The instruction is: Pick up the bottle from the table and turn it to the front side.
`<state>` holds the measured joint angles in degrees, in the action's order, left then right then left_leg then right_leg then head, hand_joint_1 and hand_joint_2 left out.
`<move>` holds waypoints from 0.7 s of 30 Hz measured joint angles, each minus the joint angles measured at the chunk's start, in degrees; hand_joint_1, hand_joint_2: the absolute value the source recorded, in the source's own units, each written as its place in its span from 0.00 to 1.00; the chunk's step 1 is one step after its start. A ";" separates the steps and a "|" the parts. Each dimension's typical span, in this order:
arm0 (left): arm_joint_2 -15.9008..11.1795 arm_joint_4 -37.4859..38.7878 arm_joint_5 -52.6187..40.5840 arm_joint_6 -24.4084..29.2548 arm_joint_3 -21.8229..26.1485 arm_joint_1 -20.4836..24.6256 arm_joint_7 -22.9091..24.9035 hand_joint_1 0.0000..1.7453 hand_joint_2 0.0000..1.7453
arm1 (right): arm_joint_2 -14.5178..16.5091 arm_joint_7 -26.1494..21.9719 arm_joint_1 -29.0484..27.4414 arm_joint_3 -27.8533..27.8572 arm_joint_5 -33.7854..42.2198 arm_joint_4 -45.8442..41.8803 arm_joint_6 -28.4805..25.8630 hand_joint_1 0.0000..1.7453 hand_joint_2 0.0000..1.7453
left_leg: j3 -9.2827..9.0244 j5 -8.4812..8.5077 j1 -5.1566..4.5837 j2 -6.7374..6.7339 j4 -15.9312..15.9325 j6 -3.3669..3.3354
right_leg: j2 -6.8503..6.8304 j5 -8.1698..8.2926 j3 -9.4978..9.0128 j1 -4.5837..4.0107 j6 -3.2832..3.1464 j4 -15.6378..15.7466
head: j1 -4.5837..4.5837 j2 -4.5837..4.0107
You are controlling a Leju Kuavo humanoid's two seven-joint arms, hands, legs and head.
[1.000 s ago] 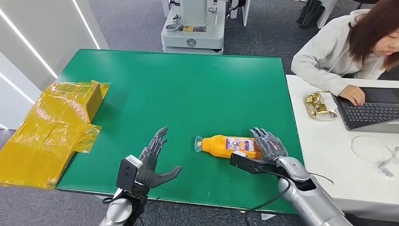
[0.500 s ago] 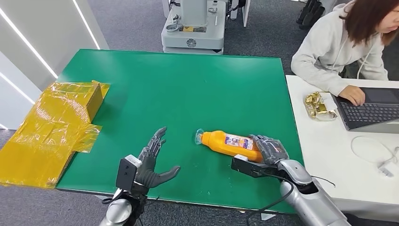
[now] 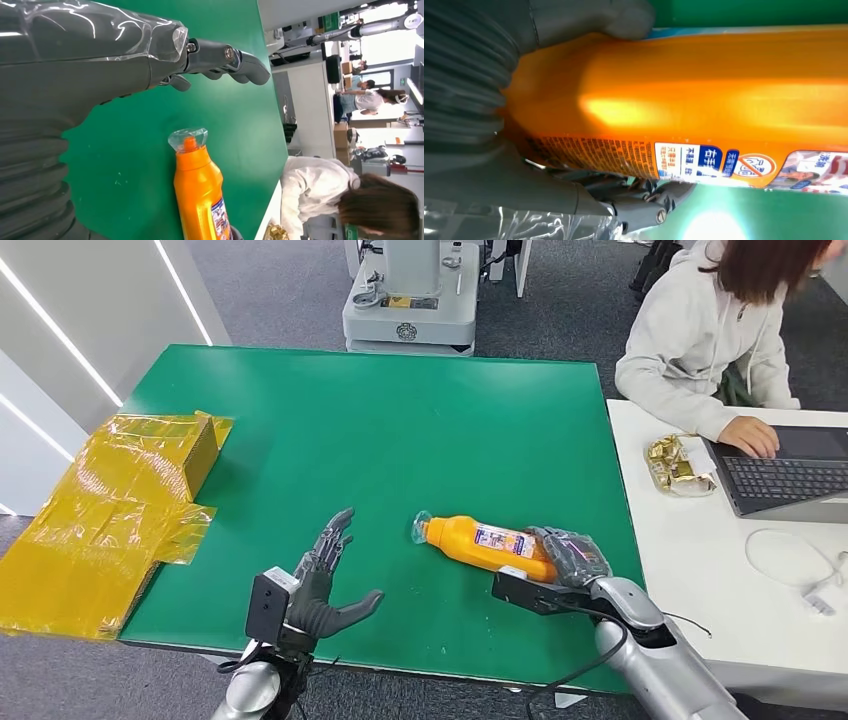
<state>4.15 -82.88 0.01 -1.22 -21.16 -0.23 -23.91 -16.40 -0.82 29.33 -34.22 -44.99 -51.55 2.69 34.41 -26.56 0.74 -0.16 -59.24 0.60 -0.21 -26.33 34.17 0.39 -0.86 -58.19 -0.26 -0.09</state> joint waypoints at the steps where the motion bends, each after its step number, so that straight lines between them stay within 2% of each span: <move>1: 0.01 0.00 0.13 -0.15 0.04 -0.01 0.03 0.00 1.00 | 0.04 -0.87 -0.28 0.18 0.73 -0.06 -0.33 1.00 1.00 | -0.01 0.00 0.00 0.01 0.00 0.00 | 0.00 0.00 -0.01 0.00 0.00 0.00 | 0.00 0.00; 5: 0.01 0.00 0.36 -0.40 0.27 -0.21 0.04 0.00 1.00 | 0.24 -4.86 -2.61 1.69 3.99 -1.53 -2.20 1.00 1.00 | 0.00 0.00 0.01 0.01 0.00 0.00 | -0.01 0.00 -0.03 0.00 0.00 0.00 | -0.01 0.00; 9: 0.02 0.00 0.42 -0.41 0.37 -0.38 0.01 0.00 1.00 | 0.61 -6.63 -4.18 2.89 5.77 -2.60 -2.63 1.00 1.00 | 0.00 0.00 0.01 0.02 0.00 0.00 | -0.02 -0.01 -0.02 -0.01 0.00 0.00 | -0.02 0.00; 13: 0.01 0.21 0.52 -0.03 0.38 -0.36 -1.03 0.00 1.00 | 2.00 -16.91 -9.73 6.45 17.27 -7.00 -4.65 1.00 1.00 | 0.09 0.00 0.01 0.23 0.00 0.00 | -0.24 -0.05 -0.01 -0.01 0.06 0.00 | 0.01 0.00; 15: 0.00 0.46 0.63 0.20 0.38 -0.18 -1.57 0.00 1.00 | 2.91 -19.98 -13.37 8.29 21.35 -10.72 -6.85 1.00 1.00 | 0.12 -0.02 0.01 0.25 0.01 0.00 | -0.25 -0.07 0.02 -0.01 0.06 0.00 | -0.02 0.00; 21: -0.05 0.79 0.67 0.55 0.38 0.53 -2.29 0.00 1.00 | 4.23 -21.88 -19.32 11.17 25.57 -16.78 -11.25 1.00 1.00 | 0.16 -0.04 0.00 0.23 0.01 -0.01 | -0.24 -0.12 0.05 0.00 0.05 0.01 | 0.00 0.00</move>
<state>4.10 -82.09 0.68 -0.68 -20.79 0.30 -26.20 -12.17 -22.70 10.00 -23.05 -19.42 -68.34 -8.56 34.58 -26.60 0.74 0.07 -59.23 0.60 -0.45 -26.45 34.22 0.39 -0.81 -58.19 -0.26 -0.09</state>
